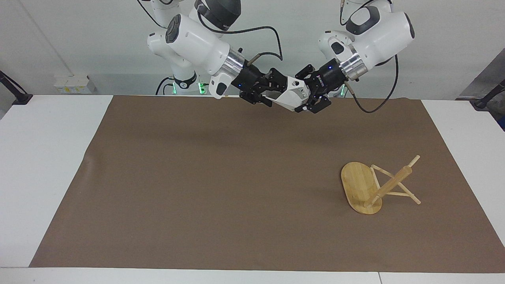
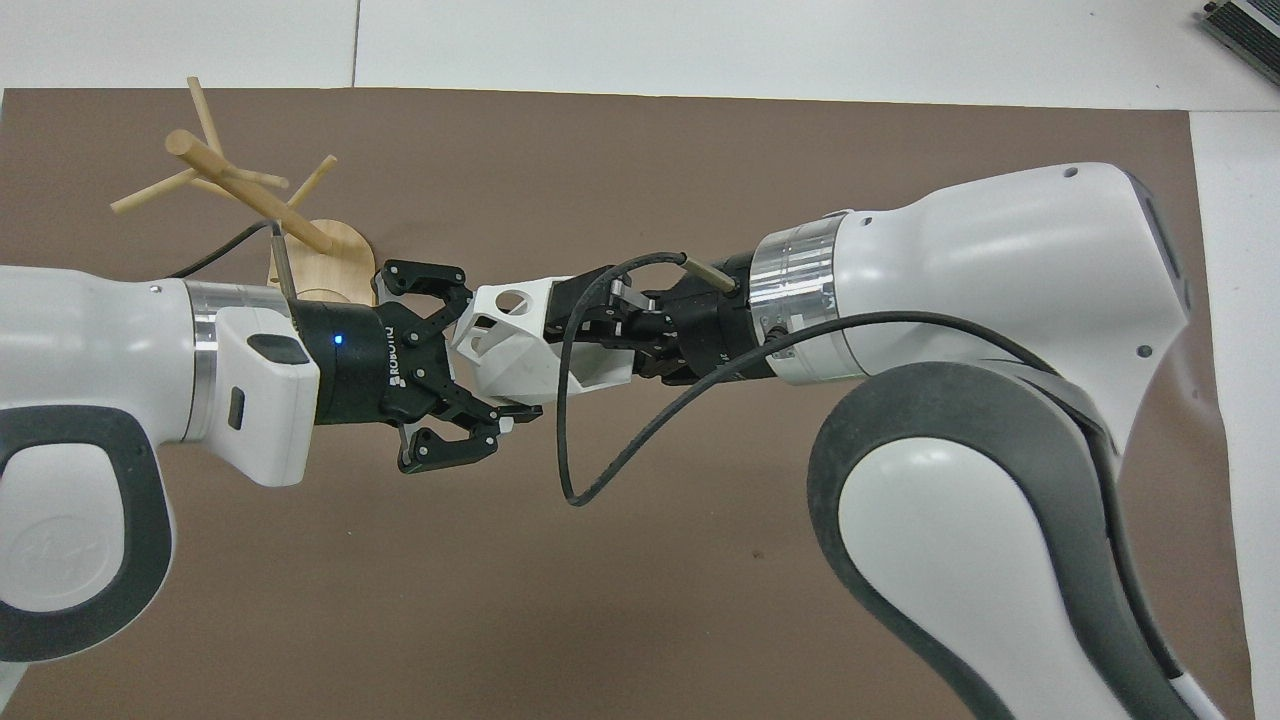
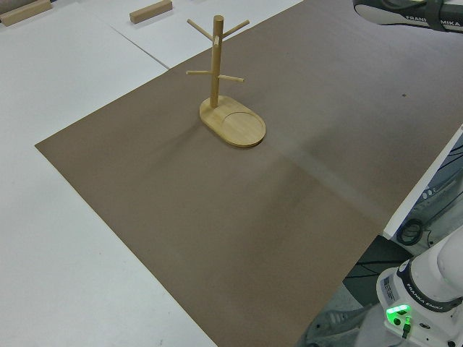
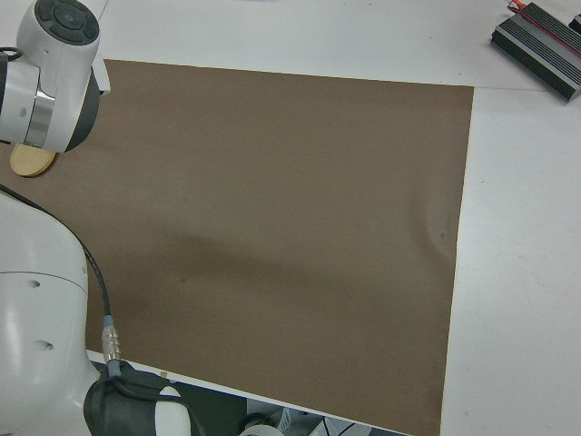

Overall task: Hang cup on rack
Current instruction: 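Grasp the cup with the left gripper while the right gripper releases it, then move the cup toward the rack with the left gripper while the right gripper withdraws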

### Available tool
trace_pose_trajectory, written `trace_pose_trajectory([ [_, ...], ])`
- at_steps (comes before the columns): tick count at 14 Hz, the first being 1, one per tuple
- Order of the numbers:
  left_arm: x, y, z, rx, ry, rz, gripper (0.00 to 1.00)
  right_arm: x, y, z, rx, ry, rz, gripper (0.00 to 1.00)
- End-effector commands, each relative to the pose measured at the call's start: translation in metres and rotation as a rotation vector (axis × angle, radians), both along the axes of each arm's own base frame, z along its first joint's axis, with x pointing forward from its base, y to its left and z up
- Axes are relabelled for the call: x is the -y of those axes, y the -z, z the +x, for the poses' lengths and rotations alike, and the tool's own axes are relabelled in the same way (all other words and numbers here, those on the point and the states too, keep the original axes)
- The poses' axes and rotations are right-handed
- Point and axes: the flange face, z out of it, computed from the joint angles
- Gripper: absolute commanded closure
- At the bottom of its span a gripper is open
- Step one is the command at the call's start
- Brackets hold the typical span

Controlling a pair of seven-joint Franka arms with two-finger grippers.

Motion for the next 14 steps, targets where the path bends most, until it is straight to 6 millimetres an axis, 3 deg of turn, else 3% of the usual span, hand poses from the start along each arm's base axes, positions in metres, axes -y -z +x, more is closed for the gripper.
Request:
trace_pose_trajectory([
  [1, -0.009, -0.004, 0.0, 0.006, -0.038, -0.009, 1.0, 0.012, 0.004, 0.004, 0.075, -0.044, -0.05, 0.0],
  [5, -0.023, 0.0, 0.002, -0.008, -0.086, 0.111, 1.0, 0.041, -0.009, 0.01, 0.079, -0.002, -0.051, 0.0],
  [8, -0.043, -0.002, 0.004, -0.126, -0.251, 0.17, 1.0, 0.071, -0.032, 0.006, 0.067, 0.028, -0.053, 0.0],
  [11, -0.05, 0.009, 0.002, -0.217, -0.379, 0.246, 1.0, 0.13, -0.049, 0.0, 0.041, 0.03, -0.133, 0.0],
  [14, -0.056, 0.011, 0.008, -0.263, -0.61, 0.341, 1.0, 0.193, -0.045, -0.006, -0.014, 0.037, -0.316, 0.0],
])
